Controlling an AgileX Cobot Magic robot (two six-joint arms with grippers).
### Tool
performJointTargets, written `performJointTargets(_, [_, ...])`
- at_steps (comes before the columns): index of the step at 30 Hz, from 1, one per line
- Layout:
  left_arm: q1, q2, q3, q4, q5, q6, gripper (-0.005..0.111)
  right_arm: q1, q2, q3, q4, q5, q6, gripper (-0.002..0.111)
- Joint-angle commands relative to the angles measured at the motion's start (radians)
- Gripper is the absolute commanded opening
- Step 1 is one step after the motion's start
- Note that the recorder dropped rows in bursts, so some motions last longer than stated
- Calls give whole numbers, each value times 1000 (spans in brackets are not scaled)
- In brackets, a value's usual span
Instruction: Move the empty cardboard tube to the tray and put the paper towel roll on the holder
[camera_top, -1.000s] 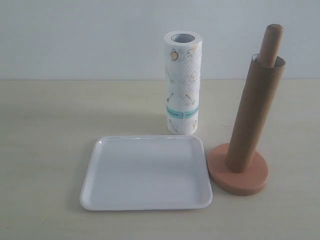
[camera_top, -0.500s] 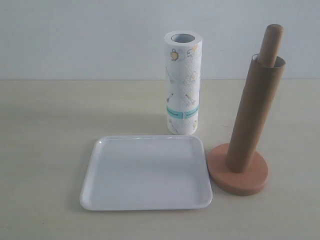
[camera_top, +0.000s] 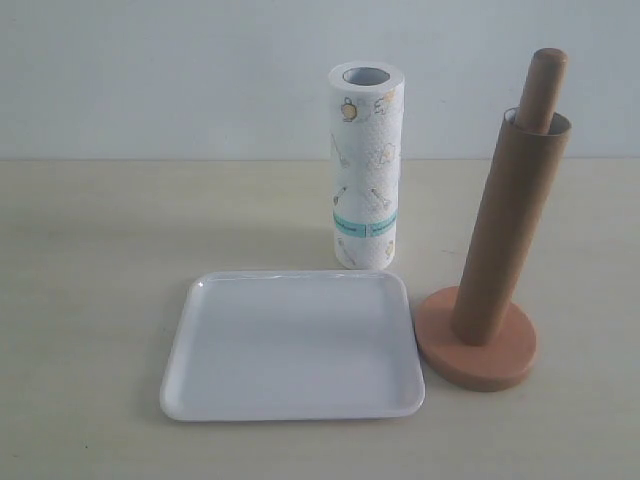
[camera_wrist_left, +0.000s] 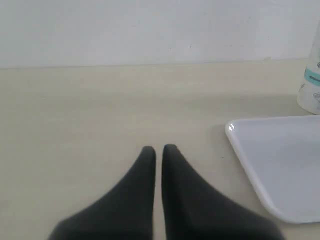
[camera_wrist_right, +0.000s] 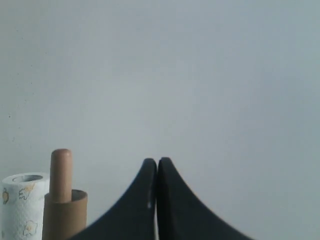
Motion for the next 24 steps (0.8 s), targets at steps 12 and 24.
performJointTargets(12, [-9, -2, 3, -1, -11, 4, 4, 2, 271, -237, -41, 127, 0, 0])
performJointTargets(24, [-9, -2, 3, -1, -11, 4, 4, 59, 414, -237, -43, 129, 174, 0])
